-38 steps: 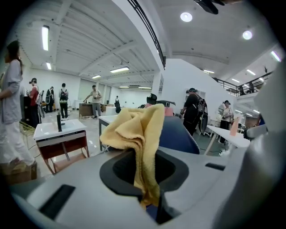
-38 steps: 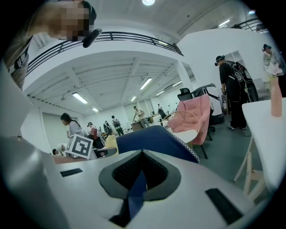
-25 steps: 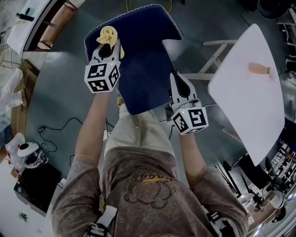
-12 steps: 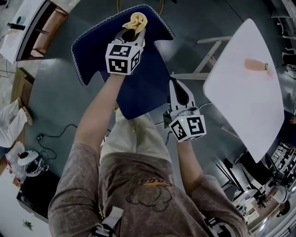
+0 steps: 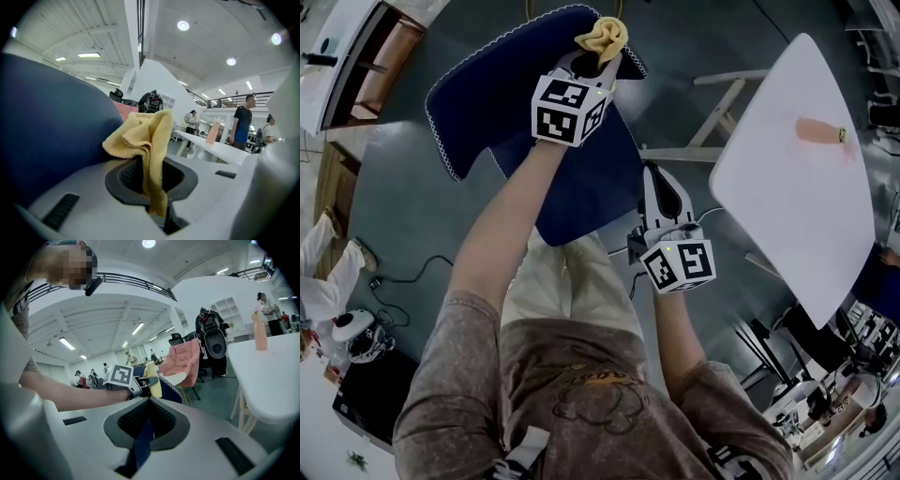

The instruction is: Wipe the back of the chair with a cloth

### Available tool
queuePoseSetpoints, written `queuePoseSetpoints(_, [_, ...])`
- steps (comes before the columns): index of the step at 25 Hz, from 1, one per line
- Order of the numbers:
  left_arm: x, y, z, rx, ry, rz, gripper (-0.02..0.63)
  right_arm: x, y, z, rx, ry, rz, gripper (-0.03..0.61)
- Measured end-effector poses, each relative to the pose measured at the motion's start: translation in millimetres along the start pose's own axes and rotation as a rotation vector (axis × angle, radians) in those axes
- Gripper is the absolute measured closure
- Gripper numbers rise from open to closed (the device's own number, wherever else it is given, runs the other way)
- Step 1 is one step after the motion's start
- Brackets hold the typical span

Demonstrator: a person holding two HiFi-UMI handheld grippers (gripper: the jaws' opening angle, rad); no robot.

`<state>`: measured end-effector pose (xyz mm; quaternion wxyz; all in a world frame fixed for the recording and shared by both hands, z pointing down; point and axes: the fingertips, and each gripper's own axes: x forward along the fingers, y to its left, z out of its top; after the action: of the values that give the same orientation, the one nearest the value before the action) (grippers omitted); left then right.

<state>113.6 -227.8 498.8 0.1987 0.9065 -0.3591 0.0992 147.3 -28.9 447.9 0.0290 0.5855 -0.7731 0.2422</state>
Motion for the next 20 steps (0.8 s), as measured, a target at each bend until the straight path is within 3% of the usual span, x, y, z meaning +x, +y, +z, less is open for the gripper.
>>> queuePoseSetpoints(4, [-8,-24,0,0.017,-0.008,-0.095,0.557,6,-4,-5,0.002,0.003,0.003,0.554])
queuePoseSetpoints(9, [-42,-29,1,0.025,-0.047,-0.105,0.557,17,2,-11,-0.005,0.004,0.024,0.553])
queuePoseSetpoints(12, [-65,-17,-4,0.053,-0.065,-0.053,0.557,22,4,-14,-0.015,0.008,0.036,0.553])
queuePoseSetpoints(20, [-155,35,-36,0.079,-0.088,0.181,0.557,35,7,-23,-0.039,0.021,0.066,0.554])
